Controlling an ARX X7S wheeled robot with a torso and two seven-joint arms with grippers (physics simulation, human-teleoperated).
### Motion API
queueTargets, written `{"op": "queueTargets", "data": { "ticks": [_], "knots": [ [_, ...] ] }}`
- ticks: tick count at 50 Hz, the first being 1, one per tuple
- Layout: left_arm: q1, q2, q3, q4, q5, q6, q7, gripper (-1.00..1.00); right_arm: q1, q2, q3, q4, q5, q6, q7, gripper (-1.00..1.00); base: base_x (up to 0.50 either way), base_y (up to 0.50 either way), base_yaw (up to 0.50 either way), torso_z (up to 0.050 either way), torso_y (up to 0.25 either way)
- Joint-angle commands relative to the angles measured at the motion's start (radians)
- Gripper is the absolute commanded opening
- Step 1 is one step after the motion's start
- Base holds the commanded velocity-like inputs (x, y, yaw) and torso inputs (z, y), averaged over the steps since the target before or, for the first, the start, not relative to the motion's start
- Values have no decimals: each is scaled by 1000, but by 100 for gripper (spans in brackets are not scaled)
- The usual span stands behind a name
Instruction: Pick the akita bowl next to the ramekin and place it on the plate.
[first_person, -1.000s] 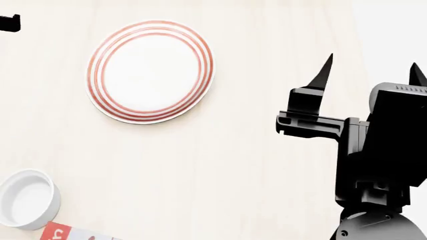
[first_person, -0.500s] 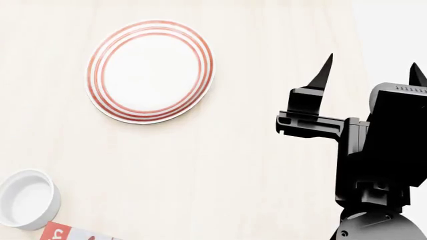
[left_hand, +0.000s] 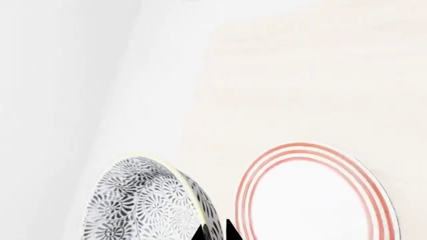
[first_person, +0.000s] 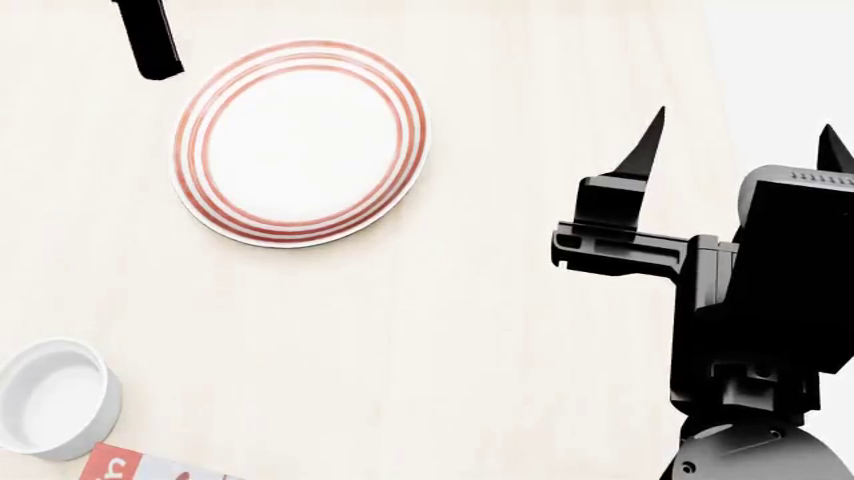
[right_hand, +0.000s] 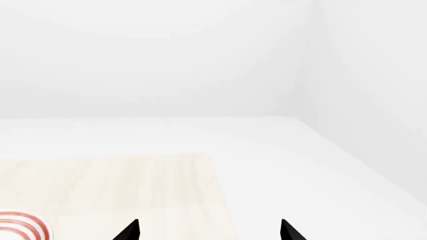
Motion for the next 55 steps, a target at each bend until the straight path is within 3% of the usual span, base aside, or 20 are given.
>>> {"op": "queueTargets", "data": {
  "ticks": [1, 21, 55],
  "knots": [
    [-33, -29, 86, 42, 27, 80, 155, -100, 0, 1, 0, -3, 5, 3, 4, 100, 0, 0, 0, 0, 0],
    [-35, -64, 159, 96, 43, 119, 263, -100, 2, 4, -3, 3, 7, -3, 5, 100, 0, 0, 0, 0, 1],
    [4, -56, 153, 123, 26, 111, 256, -100, 1, 9, -9, 4, 11, -11, 10, 100, 0, 0, 0, 0, 0]
  ]
}}
